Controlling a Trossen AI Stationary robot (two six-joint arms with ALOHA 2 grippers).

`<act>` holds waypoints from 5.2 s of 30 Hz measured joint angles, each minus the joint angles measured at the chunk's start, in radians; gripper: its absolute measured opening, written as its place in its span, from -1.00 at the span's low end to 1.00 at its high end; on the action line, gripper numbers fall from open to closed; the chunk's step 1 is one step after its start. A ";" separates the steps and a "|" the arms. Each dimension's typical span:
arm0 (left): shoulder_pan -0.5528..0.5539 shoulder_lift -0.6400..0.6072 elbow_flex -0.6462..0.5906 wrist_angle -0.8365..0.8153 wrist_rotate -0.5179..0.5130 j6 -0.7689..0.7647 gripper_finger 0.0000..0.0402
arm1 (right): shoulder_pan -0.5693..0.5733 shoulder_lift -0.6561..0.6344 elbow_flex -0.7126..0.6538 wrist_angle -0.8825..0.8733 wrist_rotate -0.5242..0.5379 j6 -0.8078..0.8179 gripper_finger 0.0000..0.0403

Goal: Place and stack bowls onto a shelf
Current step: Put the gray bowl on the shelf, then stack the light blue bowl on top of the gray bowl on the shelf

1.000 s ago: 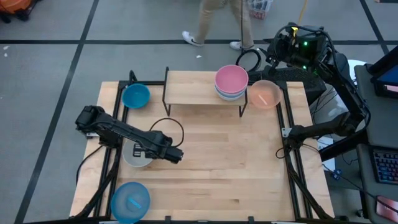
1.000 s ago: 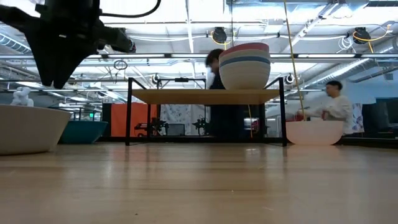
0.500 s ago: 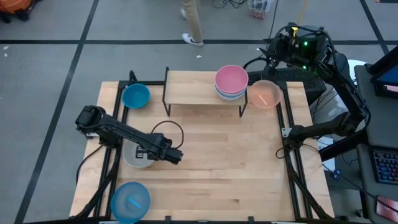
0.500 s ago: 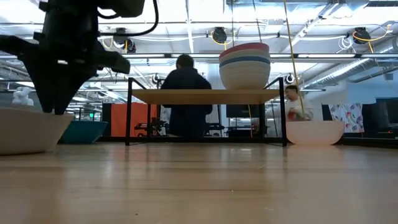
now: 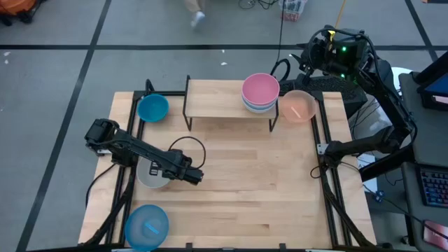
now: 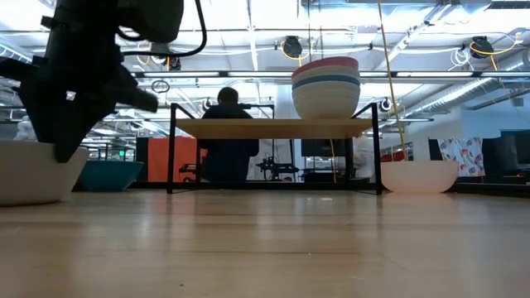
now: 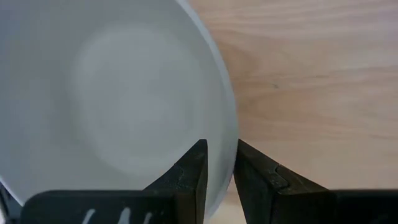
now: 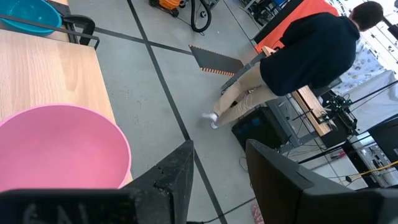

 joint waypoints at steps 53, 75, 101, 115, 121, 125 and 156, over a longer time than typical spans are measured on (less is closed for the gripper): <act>0.513 -0.047 0.821 -0.355 -0.332 1.217 -0.97 | 0.000 0.000 0.000 -0.001 -0.004 -0.001 -0.30; 0.731 0.252 1.096 -0.300 -0.023 2.272 -0.97 | 0.000 0.000 0.000 -0.001 -0.004 -0.041 -0.30; 0.734 0.332 1.094 -0.346 0.008 2.236 -0.74 | 0.000 0.000 0.000 0.000 -0.003 -0.054 -0.30; 0.692 0.332 1.094 -0.353 -0.019 2.151 -0.71 | 0.000 0.000 0.000 0.014 -0.003 -0.054 -0.30; 0.662 0.332 1.094 -0.353 -0.241 2.222 -0.71 | 0.000 0.000 0.000 0.014 -0.003 -0.054 -0.30; 0.646 0.332 1.094 -0.353 -0.368 2.225 -0.71 | 0.000 0.000 0.000 0.014 -0.003 -0.054 -0.30; 0.354 0.007 1.095 -0.355 -0.169 1.828 -0.71 | 0.000 0.000 0.000 0.014 -0.003 -0.096 -0.30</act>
